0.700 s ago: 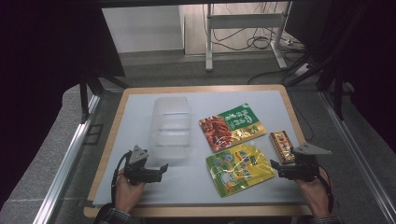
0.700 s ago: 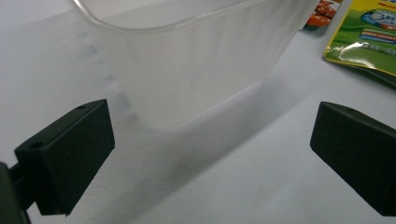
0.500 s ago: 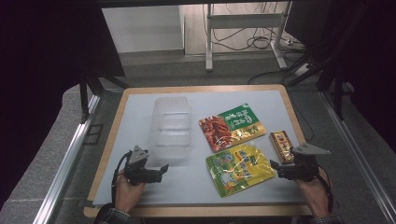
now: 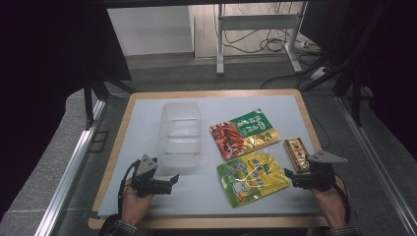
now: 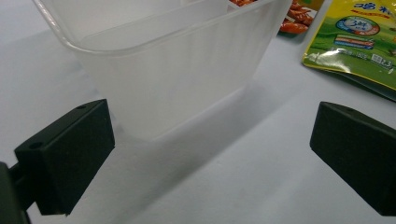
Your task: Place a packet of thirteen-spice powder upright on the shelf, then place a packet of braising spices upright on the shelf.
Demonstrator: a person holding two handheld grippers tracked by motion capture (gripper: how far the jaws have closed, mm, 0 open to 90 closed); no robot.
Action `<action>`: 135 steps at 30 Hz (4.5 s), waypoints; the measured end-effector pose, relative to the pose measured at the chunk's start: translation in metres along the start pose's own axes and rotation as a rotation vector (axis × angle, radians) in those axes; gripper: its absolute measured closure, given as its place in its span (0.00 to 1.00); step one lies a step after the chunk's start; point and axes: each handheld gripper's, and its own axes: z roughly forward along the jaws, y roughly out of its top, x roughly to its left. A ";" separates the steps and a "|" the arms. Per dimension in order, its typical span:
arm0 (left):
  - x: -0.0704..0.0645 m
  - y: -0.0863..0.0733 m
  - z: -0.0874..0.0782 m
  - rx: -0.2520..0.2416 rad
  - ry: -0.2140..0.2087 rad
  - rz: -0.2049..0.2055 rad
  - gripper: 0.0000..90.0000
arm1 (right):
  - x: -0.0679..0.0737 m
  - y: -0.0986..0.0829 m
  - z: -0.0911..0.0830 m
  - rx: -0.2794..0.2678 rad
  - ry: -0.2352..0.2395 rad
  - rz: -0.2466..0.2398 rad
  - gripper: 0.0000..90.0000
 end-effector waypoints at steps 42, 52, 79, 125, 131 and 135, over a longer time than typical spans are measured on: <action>-0.048 0.010 0.011 0.010 -0.110 0.141 0.00 | 0.000 0.003 -0.002 -0.025 -0.009 -0.003 0.04; -0.064 0.018 0.017 0.013 -0.181 0.129 0.03 | 0.001 0.003 -0.001 -0.020 -0.002 -0.008 0.04; -0.098 0.028 0.055 0.040 -0.329 0.202 0.80 | 0.003 0.003 0.003 0.002 0.006 -0.019 0.04; -0.127 0.032 0.104 0.106 -0.308 0.341 1.00 | 0.015 0.003 0.010 0.034 0.091 -0.034 0.04; -0.125 0.032 0.103 0.121 -0.318 0.321 1.00 | 0.020 0.003 0.016 0.058 0.145 -0.033 0.04; -0.125 0.031 0.102 0.122 -0.314 0.328 1.00 | 0.023 0.002 0.022 0.081 0.184 -0.022 0.04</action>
